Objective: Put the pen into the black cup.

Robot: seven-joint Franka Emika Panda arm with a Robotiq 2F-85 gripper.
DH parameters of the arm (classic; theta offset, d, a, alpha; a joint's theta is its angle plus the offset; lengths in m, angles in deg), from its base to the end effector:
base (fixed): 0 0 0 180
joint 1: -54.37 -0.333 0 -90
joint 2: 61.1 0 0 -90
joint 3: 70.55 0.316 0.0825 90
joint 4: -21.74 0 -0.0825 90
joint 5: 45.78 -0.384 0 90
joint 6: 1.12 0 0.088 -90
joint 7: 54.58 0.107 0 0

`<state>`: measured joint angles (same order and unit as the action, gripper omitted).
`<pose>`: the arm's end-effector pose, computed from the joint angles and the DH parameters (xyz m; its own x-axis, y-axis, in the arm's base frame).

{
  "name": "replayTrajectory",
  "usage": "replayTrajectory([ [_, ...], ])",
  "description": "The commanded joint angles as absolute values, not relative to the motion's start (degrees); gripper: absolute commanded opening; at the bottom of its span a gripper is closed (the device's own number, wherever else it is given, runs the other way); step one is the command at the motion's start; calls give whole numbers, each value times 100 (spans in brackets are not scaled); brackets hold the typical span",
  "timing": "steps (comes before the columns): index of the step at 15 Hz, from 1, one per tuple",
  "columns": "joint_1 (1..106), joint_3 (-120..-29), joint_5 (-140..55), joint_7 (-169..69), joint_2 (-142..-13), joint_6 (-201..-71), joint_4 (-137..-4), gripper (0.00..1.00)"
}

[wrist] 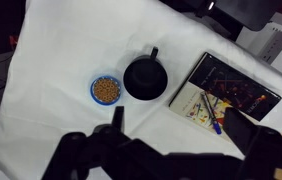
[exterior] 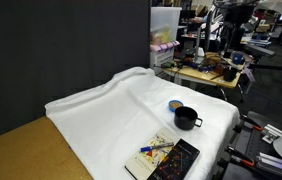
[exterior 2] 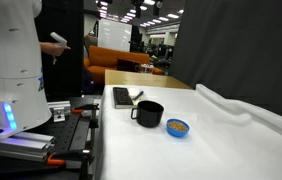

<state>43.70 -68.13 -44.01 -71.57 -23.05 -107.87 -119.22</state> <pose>0.3488 0.0805 0.5263 0.8636 0.5020 0.0469 0.4982 -0.8640 0.0730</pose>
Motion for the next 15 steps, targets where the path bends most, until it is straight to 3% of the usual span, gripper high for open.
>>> replayTrajectory([
  [1,4314,-6630,-4357,-7052,-2807,-10958,-11635,100],
  [15,3936,-6047,-4366,-6899,-3331,-10959,-11408,100],
])
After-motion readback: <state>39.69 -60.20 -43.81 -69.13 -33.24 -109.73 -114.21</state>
